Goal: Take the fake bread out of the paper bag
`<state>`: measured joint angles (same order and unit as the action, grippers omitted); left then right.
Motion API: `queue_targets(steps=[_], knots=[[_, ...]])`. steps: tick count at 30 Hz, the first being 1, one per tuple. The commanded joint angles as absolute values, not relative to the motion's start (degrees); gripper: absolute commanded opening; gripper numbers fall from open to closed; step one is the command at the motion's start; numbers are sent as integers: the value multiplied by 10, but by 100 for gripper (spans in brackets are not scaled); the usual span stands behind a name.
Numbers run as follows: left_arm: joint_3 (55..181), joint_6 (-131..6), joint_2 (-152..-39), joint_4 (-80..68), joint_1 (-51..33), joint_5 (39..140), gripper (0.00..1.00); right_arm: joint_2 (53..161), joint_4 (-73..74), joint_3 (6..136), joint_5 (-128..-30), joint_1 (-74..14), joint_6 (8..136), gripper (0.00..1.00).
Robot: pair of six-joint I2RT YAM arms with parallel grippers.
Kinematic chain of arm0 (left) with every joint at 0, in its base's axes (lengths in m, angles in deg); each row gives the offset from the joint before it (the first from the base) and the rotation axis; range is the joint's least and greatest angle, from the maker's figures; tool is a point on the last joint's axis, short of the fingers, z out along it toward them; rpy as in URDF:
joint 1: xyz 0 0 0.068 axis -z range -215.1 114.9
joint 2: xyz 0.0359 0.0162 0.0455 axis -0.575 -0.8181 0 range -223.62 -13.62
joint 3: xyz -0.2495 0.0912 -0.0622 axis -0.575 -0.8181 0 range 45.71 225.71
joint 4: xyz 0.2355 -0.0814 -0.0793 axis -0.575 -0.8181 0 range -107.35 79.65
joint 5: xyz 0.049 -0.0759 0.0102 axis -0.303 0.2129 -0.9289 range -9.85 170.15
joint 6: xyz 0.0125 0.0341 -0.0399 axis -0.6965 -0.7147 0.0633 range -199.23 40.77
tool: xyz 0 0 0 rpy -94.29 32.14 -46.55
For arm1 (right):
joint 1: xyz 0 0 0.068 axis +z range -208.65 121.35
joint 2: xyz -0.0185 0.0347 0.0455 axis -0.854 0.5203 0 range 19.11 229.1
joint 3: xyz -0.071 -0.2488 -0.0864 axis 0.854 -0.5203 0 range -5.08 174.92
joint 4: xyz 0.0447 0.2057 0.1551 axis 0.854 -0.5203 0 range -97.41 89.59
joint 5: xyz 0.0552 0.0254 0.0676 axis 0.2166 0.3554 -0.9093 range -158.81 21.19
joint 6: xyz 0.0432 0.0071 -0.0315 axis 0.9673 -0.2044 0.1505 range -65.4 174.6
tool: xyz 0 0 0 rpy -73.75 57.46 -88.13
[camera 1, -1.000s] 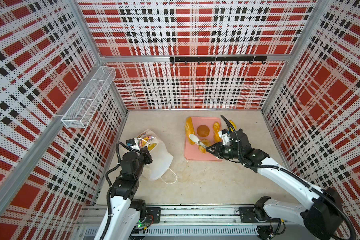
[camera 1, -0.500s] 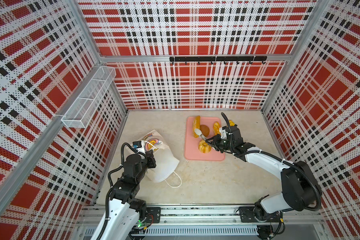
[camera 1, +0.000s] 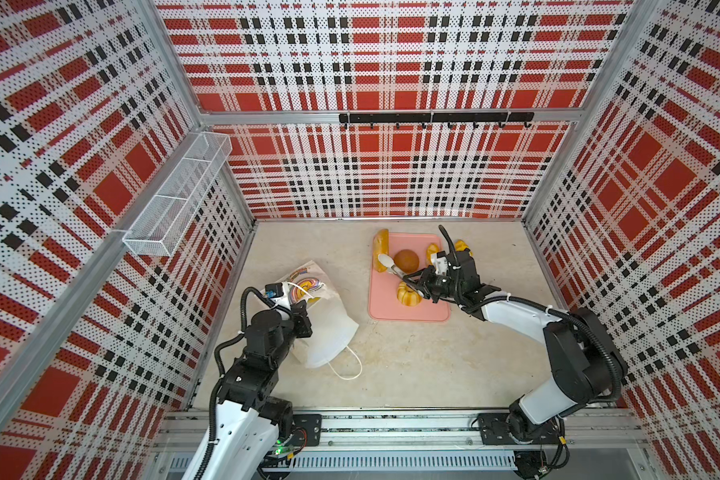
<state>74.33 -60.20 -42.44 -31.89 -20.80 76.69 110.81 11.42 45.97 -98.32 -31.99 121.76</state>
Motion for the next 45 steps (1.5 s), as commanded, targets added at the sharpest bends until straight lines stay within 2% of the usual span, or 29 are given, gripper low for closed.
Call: queue_targets(steps=[1, 11, 13, 15, 18, 23, 36, 45], knots=[[743, -598, -423, -318, -204, 763, 0, 1113, 191, 463, -1000, -318, 1225, 0], [743, -592, -431, -320, -204, 760, 0, 1100, 139, 443, -970, -320, 1208, 1], [742, -592, -432, -319, -205, 759, 0, 1096, 123, 444, -967, -321, 1200, 10], [742, -591, -434, -319, -206, 759, 0, 1094, 105, 448, -970, -322, 1188, 25], [743, -591, -436, -318, -208, 760, 0, 1086, 86, 448, -962, -323, 1181, 32], [742, -590, -435, -318, -211, 763, 0, 1066, 33, 462, -945, -325, 1157, 39], [741, -590, -432, -314, -215, 771, 0, 1023, -131, 520, -907, -326, 1070, 48], [740, -588, -431, -312, -216, 771, 0, 999, -255, 586, -863, -326, 990, 47]])
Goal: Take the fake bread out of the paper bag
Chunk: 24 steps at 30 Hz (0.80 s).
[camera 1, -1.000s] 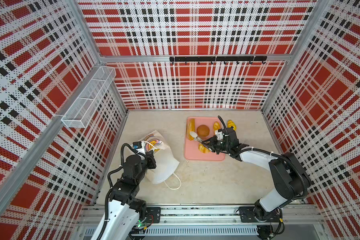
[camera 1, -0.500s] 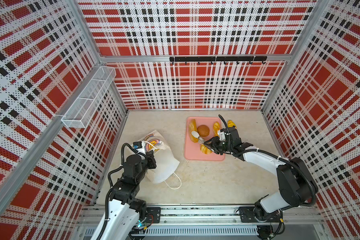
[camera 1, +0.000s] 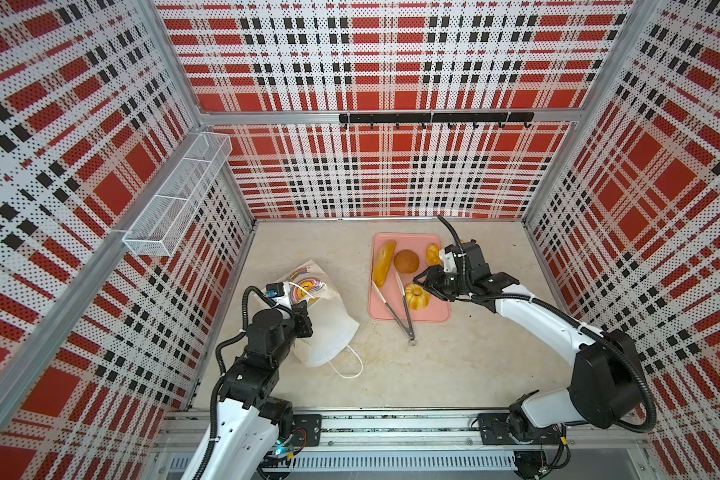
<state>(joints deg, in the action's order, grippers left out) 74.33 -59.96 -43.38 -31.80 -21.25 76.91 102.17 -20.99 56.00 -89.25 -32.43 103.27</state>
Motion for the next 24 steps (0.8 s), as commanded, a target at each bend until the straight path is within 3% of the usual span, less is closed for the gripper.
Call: queue_targets(steps=[1, 5, 11, 24], knots=[[740, -588, -431, -311, -216, 771, 0, 997, -255, 589, -863, -326, 985, 45], [740, -588, -432, -310, -217, 773, 0, 1015, -284, 620, -879, -320, 952, 42], [739, -586, -432, -310, -218, 774, 0, 1045, -382, 660, -834, -249, 871, 50], [739, -583, -438, -306, -227, 781, 0, 1058, -350, 521, -761, -174, 834, 50]])
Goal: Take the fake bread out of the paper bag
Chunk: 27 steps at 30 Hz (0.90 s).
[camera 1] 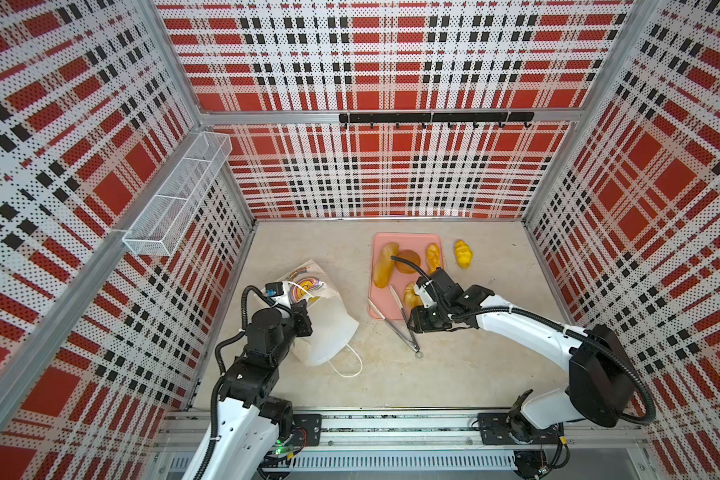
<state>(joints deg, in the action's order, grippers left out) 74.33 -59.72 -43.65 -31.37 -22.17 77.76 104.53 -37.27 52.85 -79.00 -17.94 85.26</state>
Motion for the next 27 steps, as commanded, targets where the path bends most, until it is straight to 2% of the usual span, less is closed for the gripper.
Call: queue_targets(steps=[1, 5, 10, 20, 27], knots=[[738, -583, -438, -306, -226, 782, 0, 1064, -349, 520, -758, -173, 832, 50], [738, -583, -440, -306, -227, 783, 0, 1092, -339, 519, -757, -164, 822, 48], [738, -582, -443, -305, -228, 784, 0, 1130, -317, 522, -786, -160, 825, 41], [738, -581, -444, -302, -229, 787, 0, 1174, -324, 529, -743, -147, 826, 34], [738, -580, -444, -302, -232, 789, 0, 1192, -323, 532, -699, -127, 840, 23]])
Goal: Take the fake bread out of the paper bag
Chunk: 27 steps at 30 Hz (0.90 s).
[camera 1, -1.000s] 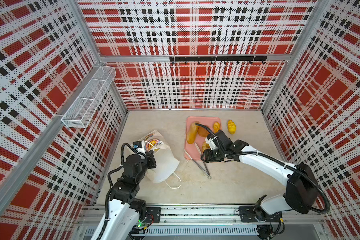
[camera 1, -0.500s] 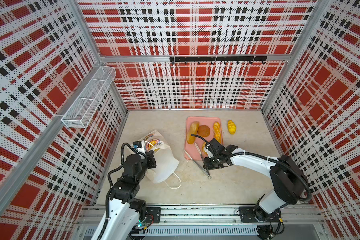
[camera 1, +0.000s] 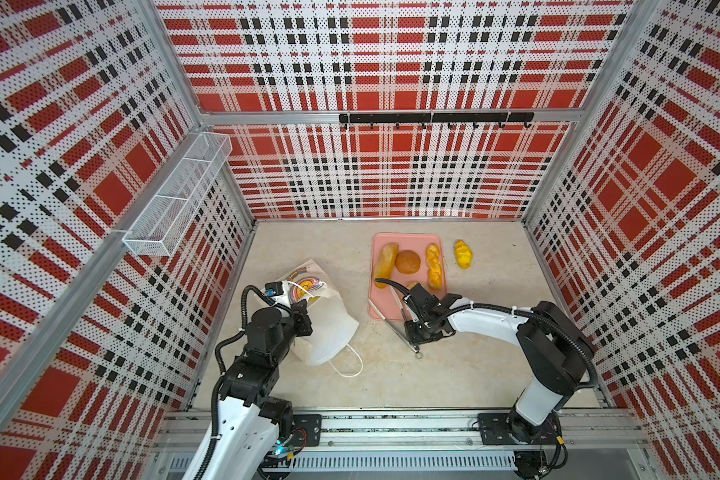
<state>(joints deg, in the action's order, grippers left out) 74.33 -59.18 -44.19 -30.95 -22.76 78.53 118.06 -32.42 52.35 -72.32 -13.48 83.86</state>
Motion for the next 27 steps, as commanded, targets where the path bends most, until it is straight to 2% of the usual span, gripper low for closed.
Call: queue_targets(steps=[1, 6, 14, 20, 27], knots=[[738, -581, -445, -303, -232, 790, 0, 1191, -323, 534, -696, -126, 842, 19], [738, -581, -445, -304, -232, 789, 0, 1154, -353, 553, -689, -115, 840, 0], [738, -580, -444, -302, -234, 789, 0, 985, -380, 521, -719, -142, 832, 0], [738, -579, -441, -299, -236, 794, 0, 874, -424, 458, -692, -296, 846, 0], [737, -577, -439, -298, -237, 798, 0, 877, -392, 388, -707, -499, 787, 0]])
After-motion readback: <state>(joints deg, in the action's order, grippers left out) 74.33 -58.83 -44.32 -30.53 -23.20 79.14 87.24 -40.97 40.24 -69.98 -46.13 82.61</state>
